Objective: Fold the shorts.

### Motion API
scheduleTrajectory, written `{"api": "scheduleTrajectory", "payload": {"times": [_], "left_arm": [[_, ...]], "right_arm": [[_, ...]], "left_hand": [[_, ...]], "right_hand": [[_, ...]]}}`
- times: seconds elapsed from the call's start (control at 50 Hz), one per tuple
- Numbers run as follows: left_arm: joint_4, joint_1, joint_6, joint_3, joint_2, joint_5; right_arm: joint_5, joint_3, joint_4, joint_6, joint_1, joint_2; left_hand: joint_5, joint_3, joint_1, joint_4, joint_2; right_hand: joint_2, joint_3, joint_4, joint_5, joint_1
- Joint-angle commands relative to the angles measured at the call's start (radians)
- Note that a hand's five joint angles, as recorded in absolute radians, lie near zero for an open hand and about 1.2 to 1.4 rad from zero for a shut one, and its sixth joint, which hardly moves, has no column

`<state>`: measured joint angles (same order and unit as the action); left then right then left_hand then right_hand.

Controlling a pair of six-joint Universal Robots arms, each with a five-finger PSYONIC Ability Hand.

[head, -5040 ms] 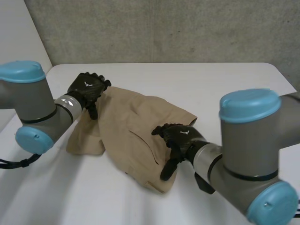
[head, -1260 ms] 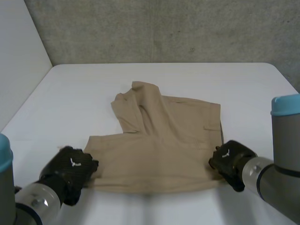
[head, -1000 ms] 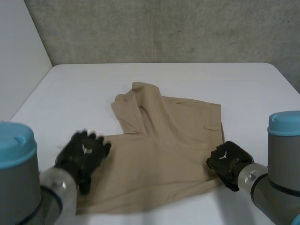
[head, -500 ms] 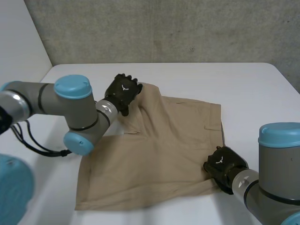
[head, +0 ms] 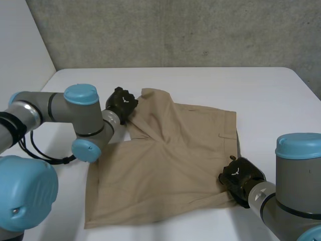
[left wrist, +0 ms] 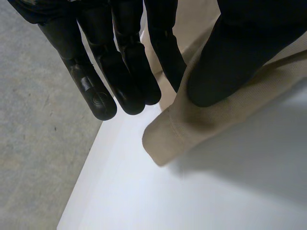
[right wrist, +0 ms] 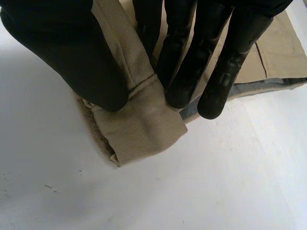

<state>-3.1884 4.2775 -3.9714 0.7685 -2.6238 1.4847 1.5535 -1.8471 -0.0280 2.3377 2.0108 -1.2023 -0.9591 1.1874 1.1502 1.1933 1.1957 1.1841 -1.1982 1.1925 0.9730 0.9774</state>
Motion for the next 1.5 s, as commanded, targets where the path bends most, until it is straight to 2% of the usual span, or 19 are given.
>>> {"api": "scheduleTrajectory", "payload": {"times": [0.02,0.1,0.24,0.42,0.48,0.56,0.58,0.66,0.82,0.94,1.02,1.12,1.18,1.26,1.34,1.42,1.5], "left_arm": [[-0.002,0.041,-0.005,0.172,0.114,0.043],[-0.010,0.065,-0.003,0.259,0.165,0.060],[-0.010,0.068,0.008,0.333,0.214,0.060],[-0.041,0.071,0.049,0.299,0.280,0.054],[-0.044,0.070,0.078,0.290,0.281,0.043],[-0.039,0.073,0.132,0.278,0.278,-0.046],[-0.035,0.074,0.146,0.267,0.274,-0.094],[-0.016,0.077,0.161,0.224,0.237,-0.165],[0.091,0.082,0.158,0.091,0.108,-0.167],[0.133,0.085,0.156,0.025,0.050,-0.167],[0.154,0.090,0.155,0.006,0.030,-0.166],[0.150,0.091,0.153,0.006,0.030,-0.156],[0.150,0.094,0.152,0.006,0.033,-0.129],[0.148,0.094,0.132,0.020,0.044,-0.049],[0.146,0.094,0.072,0.057,0.063,0.014],[0.146,0.099,0.018,0.113,0.109,0.032],[0.145,0.110,0.014,0.184,0.152,0.034]], "right_arm": [[0.000,-0.003,-0.001,0.000,0.000,0.000],[0.000,-0.003,-0.001,0.000,0.000,0.000],[0.000,-0.001,-0.001,0.000,0.006,0.000],[0.000,-0.008,-0.001,0.000,0.008,0.000],[0.000,-0.009,-0.001,0.000,0.006,-0.002],[0.000,-0.009,0.000,0.000,0.008,-0.002],[0.000,-0.009,0.000,0.000,0.008,-0.002],[0.000,-0.012,0.000,0.000,0.009,0.000],[0.000,-0.015,0.003,0.000,0.008,0.001],[0.000,-0.015,0.010,0.000,0.005,0.001],[0.000,-0.015,0.010,0.000,0.003,0.007],[0.000,-0.014,0.011,0.000,0.002,0.013],[0.002,-0.014,0.011,0.000,0.002,0.017],[0.002,-0.014,0.011,0.000,0.002,0.018],[0.002,-0.014,0.013,0.000,0.003,0.017],[0.002,-0.014,0.013,0.000,0.005,0.015],[0.002,-0.014,0.011,0.002,0.006,0.014]], "left_hand": [[-0.263,0.209,0.246,0.203,0.201],[-0.263,0.209,0.246,0.203,0.201],[0.476,-0.530,-0.493,-0.536,-0.538],[0.536,-0.589,-0.552,-0.595,-0.598],[0.536,-0.589,-0.552,-0.595,-0.598],[0.533,-0.586,-0.549,-0.592,-0.595],[0.533,-0.586,-0.549,-0.592,-0.595],[0.530,-0.583,-0.546,-0.589,-0.592],[0.512,-0.566,-0.529,-0.572,-0.574],[0.368,-0.422,-0.385,-0.428,-0.431],[0.181,-0.235,-0.197,-0.240,-0.243],[-0.262,0.208,0.245,0.202,0.200],[-0.263,0.209,0.246,0.203,0.201],[-0.263,0.209,0.246,0.203,0.201],[-0.263,0.209,0.246,0.203,0.201],[-0.263,0.209,0.246,0.203,0.201],[-0.263,0.209,0.246,0.203,0.201]], "right_hand": [[0.212,-0.198,0.204,0.249,0.419],[0.212,-0.198,0.204,0.249,0.419],[0.212,-0.198,0.204,0.249,0.419],[0.212,-0.198,0.204,0.249,0.419],[0.212,-0.198,0.204,0.249,0.419],[0.212,-0.198,0.204,0.249,0.419],[0.212,-0.198,0.204,0.249,0.419],[0.212,-0.198,0.204,0.249,0.419],[0.212,-0.198,0.204,0.249,0.419],[0.212,-0.198,0.204,0.249,0.419],[0.212,-0.198,0.204,0.249,0.419],[0.212,-0.198,0.204,0.249,0.419],[0.212,-0.198,0.204,0.249,0.419],[0.212,-0.198,0.204,0.249,0.419],[0.212,-0.198,0.204,0.249,0.419],[0.212,-0.198,0.204,0.249,0.419],[0.212,-0.198,0.204,0.249,0.419]]}}
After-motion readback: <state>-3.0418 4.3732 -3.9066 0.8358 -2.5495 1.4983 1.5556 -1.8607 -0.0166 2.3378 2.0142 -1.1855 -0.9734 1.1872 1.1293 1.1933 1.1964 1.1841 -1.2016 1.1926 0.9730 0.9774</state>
